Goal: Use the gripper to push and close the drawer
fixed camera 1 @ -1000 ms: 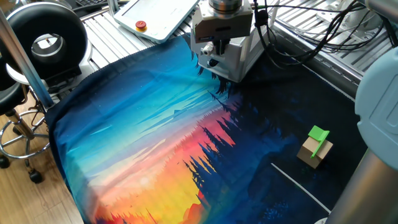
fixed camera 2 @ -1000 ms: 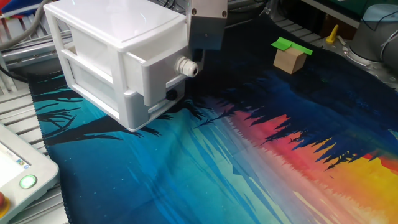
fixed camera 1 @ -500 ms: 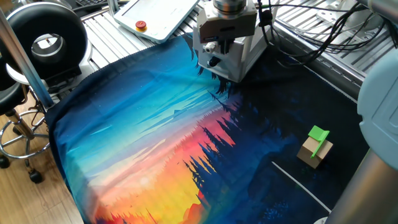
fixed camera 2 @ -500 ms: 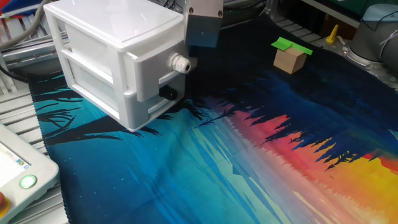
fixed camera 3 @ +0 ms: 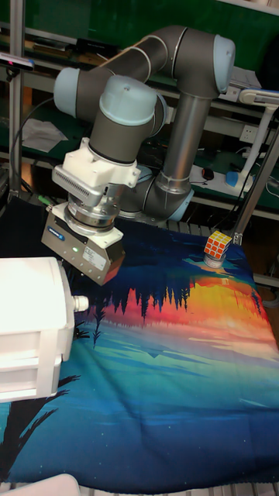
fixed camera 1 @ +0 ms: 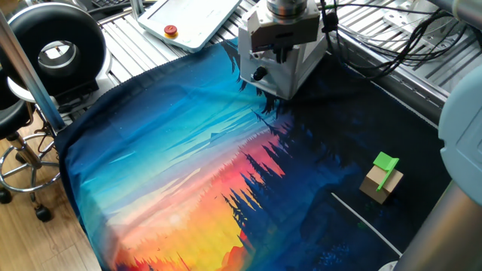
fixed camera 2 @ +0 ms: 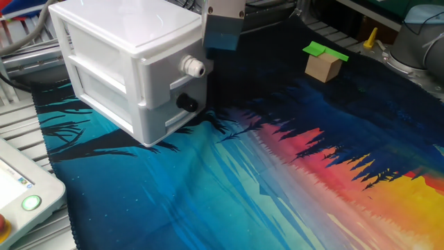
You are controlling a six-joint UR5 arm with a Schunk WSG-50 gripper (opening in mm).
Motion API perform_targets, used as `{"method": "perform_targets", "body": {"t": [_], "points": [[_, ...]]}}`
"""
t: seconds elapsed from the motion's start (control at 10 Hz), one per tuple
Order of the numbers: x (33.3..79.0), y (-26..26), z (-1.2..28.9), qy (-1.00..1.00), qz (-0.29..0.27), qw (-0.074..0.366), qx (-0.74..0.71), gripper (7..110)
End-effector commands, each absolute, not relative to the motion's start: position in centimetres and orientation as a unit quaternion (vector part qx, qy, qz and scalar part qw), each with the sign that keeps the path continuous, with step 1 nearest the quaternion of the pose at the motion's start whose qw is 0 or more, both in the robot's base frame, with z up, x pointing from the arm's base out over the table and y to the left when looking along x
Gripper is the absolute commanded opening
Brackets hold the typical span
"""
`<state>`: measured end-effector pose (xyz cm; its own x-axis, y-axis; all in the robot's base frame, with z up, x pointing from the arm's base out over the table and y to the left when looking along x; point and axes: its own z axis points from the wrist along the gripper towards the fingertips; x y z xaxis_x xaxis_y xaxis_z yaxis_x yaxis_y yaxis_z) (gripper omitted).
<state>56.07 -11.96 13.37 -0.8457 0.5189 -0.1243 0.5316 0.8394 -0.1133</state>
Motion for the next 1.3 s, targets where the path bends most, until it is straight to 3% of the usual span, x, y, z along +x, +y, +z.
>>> {"method": "perform_targets", "body": {"t": [0.0,0.8,0.9,1.2], "points": [[55.6,-13.6,13.2,0.957,-0.083,0.053,0.273,7],[55.8,-15.2,13.4,0.955,-0.111,0.068,0.267,7],[55.7,-14.7,13.2,0.955,-0.102,0.064,0.271,7],[54.4,-8.7,13.4,0.956,-0.002,0.009,0.294,7]]}}
